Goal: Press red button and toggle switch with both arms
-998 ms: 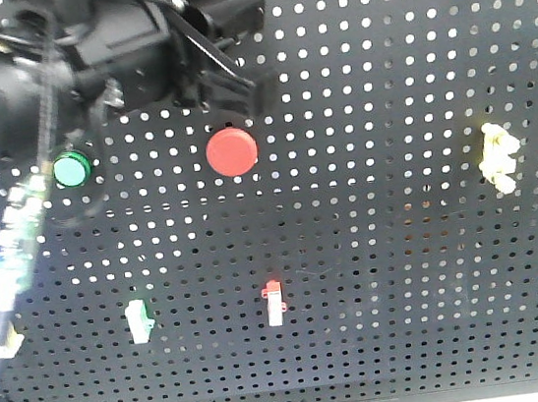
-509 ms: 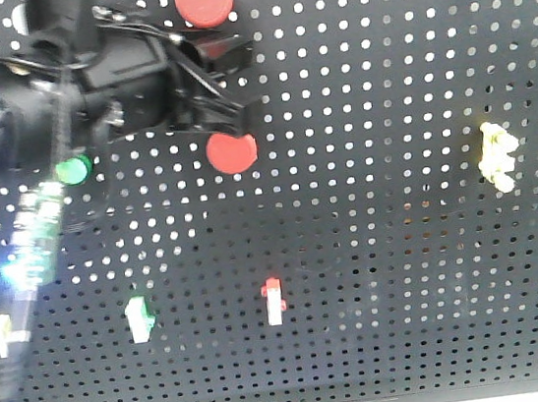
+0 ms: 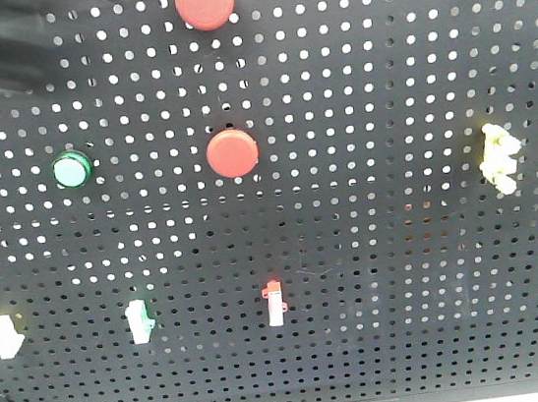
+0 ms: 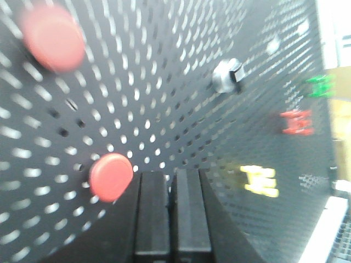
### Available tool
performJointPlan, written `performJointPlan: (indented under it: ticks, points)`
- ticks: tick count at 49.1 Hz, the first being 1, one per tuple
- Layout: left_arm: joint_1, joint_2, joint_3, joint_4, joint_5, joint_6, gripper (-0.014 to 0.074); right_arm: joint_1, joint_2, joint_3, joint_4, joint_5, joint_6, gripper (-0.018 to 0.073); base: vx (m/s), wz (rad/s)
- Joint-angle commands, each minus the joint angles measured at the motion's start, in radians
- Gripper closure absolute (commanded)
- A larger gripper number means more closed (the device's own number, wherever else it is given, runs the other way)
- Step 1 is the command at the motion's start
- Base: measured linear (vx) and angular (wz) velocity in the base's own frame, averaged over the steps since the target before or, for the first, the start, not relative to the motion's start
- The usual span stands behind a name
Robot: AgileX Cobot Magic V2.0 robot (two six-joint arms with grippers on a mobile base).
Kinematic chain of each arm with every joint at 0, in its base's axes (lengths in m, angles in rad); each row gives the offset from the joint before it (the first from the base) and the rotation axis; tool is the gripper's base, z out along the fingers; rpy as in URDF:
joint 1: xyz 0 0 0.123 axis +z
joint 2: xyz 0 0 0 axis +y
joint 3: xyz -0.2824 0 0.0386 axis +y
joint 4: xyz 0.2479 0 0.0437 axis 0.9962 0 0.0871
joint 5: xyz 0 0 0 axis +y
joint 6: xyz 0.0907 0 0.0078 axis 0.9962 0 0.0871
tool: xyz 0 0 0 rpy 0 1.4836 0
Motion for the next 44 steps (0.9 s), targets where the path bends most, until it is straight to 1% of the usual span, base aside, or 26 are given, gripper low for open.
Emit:
performJointPlan:
  ticks: [1, 5, 8, 11, 14, 17, 23, 29, 35, 44]
  points:
    - [-0.002, -0.042, -0.032, -0.019, -0.046, -0.011, 0.0595, 0.002, 0.043, -0.028, 0.273, -0.048, -0.228, 0.0562, 0.0, 0.0]
    - [-0.002, -0.056, -0.032, -0.019, -0.046, -0.011, 0.0595, 0.002, 0.098, -0.034, 0.497, -0.019, -0.399, 0.0562, 0.0, 0.0]
    - [-0.002, -0.056, -0.032, -0.019, -0.042, -0.018, 0.0595, 0.002, 0.136, -0.049, 0.599, -0.002, -0.511, 0.0562, 0.0, 0.0]
    - [-0.002, -0.056, -0.032, -0.019, -0.032, -0.036, 0.0595, 0.002, 0.185, -0.083, 0.693, -0.002, -0.596, 0.0562, 0.0, 0.0]
    - [-0.002, -0.052, -0.032, -0.018, -0.009, -0.038, 0.0595, 0.002, 0.231, -0.124, 0.738, -0.002, -0.627, 0.0562, 0.0, 0.0]
    - [-0.002, -0.047, -0.032, -0.018, 0.002, -0.038, 0.0595, 0.002, 0.285, -0.184, 0.755, 0.01, -0.626, 0.0562, 0.0, 0.0]
    - [-0.002, -0.044, -0.032, -0.017, -0.001, -0.038, 0.0595, 0.002, 0.406, -0.334, 0.751, 0.069, -0.616, 0.0562, 0.0, 0.0]
    - [-0.002, -0.044, -0.032, -0.016, 0.003, -0.038, 0.0595, 0.002, 0.489, -0.433, 0.734, 0.057, -0.571, 0.0562, 0.0, 0.0]
    - [-0.002, -0.044, -0.032, -0.009, 0.003, -0.038, 0.0595, 0.002, 0.539, -0.473, 0.692, 0.04, -0.558, 0.0562, 0.0, 0.0]
    - [-0.002, -0.043, -0.032, -0.008, 0.01, -0.038, 0.0595, 0.002, 0.565, -0.476, 0.691, -0.036, -0.563, 0.0562, 0.0, 0.0]
